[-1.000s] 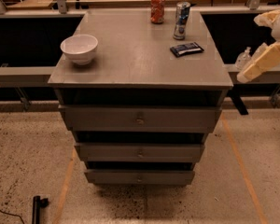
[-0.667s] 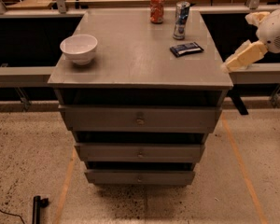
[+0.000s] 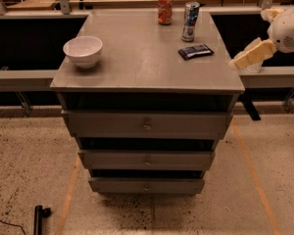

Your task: Move rxbar blueberry near white bowl

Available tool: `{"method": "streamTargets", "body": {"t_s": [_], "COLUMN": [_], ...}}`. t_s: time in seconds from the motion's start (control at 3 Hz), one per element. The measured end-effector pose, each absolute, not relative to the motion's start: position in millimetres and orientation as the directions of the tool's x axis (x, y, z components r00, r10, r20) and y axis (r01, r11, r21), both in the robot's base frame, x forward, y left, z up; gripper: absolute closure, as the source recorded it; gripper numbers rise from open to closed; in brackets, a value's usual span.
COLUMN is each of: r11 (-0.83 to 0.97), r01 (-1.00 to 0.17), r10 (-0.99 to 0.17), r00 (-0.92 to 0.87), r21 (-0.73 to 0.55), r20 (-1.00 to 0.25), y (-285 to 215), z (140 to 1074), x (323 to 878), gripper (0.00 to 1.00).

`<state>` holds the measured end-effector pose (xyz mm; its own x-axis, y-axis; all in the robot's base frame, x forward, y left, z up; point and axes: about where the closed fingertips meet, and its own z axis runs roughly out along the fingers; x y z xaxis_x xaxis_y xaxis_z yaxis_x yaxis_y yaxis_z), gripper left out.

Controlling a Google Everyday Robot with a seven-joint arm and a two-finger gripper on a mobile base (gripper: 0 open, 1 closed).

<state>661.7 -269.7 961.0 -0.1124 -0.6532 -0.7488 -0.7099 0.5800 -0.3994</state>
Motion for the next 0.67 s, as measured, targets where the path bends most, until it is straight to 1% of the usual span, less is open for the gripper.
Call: {"method": "streamTargets", "body": {"t_s": [0.33,0.67], "r11": [0.652,0.731], "r01": [-0.678,-0.607], "r10": [-0.613,-0.580], "r00": [-0.208,-0.310], "r21": [-0.339,-0.313], "r20": [-0.763,-0.754], "y": [-263,-253], "z": [952,938], "x": [678,701], "gripper": [0.00,0.00]}}
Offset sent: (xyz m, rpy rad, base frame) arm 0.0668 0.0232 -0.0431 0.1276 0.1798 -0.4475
